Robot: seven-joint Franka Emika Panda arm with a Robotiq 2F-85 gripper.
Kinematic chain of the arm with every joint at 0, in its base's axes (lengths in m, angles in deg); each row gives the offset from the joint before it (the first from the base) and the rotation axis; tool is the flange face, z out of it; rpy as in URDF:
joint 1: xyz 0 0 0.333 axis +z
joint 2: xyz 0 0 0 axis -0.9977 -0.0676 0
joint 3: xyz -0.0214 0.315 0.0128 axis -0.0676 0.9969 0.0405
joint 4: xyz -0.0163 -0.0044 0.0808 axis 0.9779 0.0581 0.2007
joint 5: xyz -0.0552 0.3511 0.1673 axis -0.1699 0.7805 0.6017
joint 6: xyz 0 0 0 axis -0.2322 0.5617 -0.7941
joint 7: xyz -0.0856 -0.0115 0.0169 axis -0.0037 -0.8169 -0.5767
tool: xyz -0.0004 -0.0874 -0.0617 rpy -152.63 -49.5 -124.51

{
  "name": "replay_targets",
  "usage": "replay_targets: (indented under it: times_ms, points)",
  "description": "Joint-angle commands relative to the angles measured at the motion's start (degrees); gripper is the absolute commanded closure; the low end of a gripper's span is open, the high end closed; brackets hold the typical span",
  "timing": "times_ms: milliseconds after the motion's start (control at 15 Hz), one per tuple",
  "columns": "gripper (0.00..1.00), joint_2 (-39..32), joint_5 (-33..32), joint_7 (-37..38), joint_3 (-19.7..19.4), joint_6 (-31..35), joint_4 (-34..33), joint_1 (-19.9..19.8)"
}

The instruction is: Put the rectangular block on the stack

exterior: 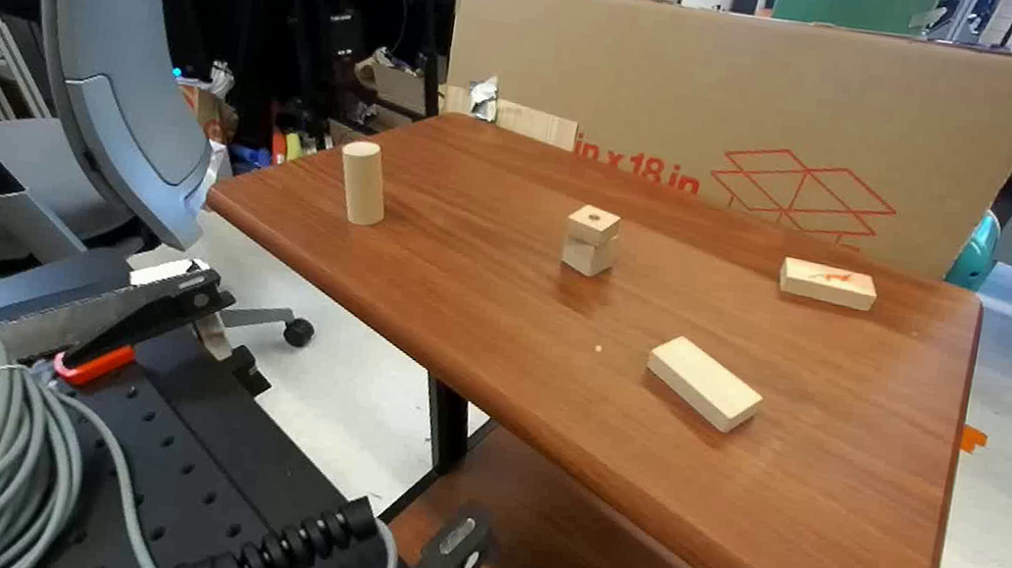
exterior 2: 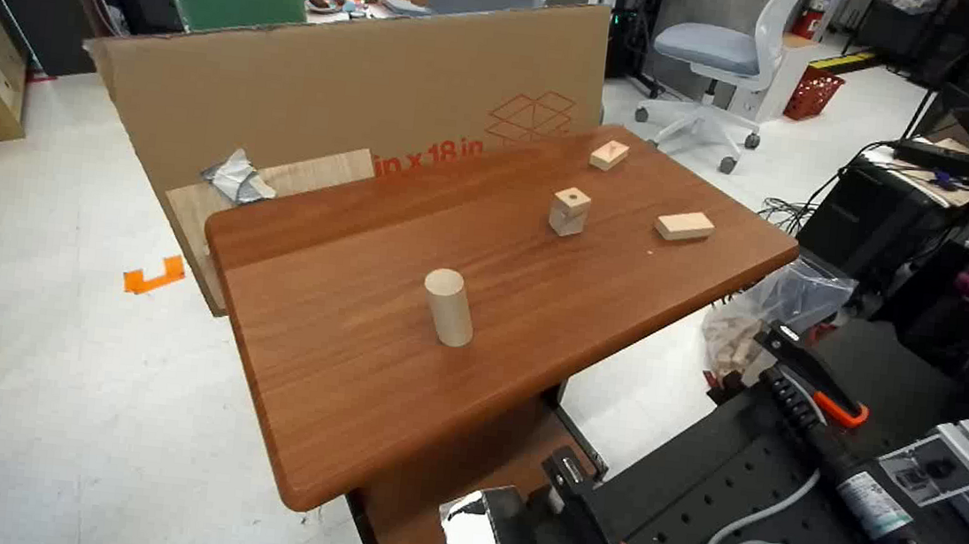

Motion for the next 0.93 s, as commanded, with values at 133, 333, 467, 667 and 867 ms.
replay_targets:
  times_ms: [133, 333, 467, 667, 867]
  points:
    - [0.0, -0.02, -0.08, 0.05, -0.09, -0.17, -0.15, 0.07]
    - [0.0, -0.02, -0.08, 0.05, -0.09, -0.17, -0.15, 0.07]
    - [0.0, -0.59, -0.24, 0.03, -0.23, 0.21, -0.45, -0.21]
    - [0.0, -2.11, 0.62, 0.88, -1.85, 0.72, -1.12, -1.79]
    - [0.0, -3.14, 0.26, 0.48, -4.42, -0.26, -1.27, -3.88]
